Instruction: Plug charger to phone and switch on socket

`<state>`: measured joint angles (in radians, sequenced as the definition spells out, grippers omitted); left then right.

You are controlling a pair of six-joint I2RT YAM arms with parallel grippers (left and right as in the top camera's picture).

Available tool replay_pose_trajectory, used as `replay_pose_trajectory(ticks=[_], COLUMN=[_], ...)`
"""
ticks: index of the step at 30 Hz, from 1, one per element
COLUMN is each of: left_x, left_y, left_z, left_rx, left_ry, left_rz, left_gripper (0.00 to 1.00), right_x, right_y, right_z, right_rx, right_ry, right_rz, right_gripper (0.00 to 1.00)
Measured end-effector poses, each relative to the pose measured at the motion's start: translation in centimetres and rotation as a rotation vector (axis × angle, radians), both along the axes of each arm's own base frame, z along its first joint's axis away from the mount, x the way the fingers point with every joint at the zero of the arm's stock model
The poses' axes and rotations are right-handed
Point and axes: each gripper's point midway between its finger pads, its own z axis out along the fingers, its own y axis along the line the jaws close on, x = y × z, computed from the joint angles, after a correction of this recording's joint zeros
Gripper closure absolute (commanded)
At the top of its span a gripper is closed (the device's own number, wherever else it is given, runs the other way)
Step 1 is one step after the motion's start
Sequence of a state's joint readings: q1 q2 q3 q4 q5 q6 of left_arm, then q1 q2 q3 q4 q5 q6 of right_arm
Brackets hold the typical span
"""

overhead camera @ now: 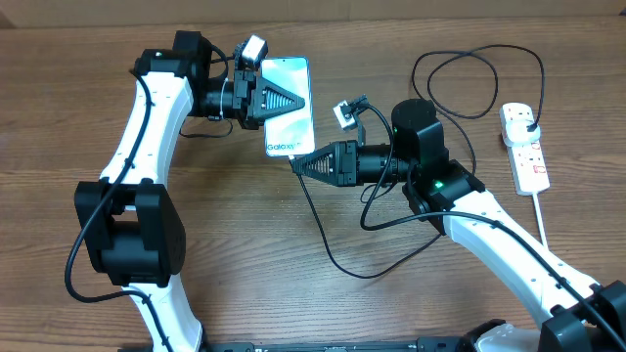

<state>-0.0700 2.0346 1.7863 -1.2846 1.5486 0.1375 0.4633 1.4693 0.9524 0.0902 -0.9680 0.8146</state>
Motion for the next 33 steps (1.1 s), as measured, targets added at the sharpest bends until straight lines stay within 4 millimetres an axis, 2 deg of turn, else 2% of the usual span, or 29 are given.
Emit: replay_pose_trajectory(ticks=[3,6,9,13,17,21,26,33], left_x=[0.2,0.5,0.9,1.7,2.4,2.8,3.1,3.0], left_y=[0.0,0.0,0.3,1.4,2.7,3.5,3.9,3.7], left_z=[0.0,-0.4,-1.0,-3.0,-5.3,-7.2,-8.1,-8.5], left_rx=[0.001,0.020,0.060,0.181,0.321,0.439,0.505,0.529], left_ry=[-0.023,-0.068,-0.082,-0.058,-0.012,0.029,0.039,0.036], left_rz=[0.000,0.001,0.012,0.050,0.093,0.123,0.143,0.138], left_gripper=[0.96,0.96,0.96,0.96,0.96,0.96,0.96,0.96], right_x=[0.1,0.1,0.0,-1.1,-2.3,-2.9,-2.3,-0.9], right_y=[-0.1,-0.4,-1.7,-3.6,-6.7,-11.5,-15.5,-18.0], right_z=[-0.3,-1.5,-4.5,-8.3,-12.5,-16.1,-17.8,-20.4], right_rx=[-0.011,-0.057,-0.161,-0.322,-0.556,-0.848,-1.063,-1.225], right_ry=[0.008,0.031,0.093,0.158,0.224,0.257,0.236,0.222], right_rz=[-0.010,-0.027,-0.059,-0.078,-0.137,-0.248,-0.364,-0.432], right_gripper=[0.96,0.96,0.96,0.96,0.96,0.96,0.96,0.96])
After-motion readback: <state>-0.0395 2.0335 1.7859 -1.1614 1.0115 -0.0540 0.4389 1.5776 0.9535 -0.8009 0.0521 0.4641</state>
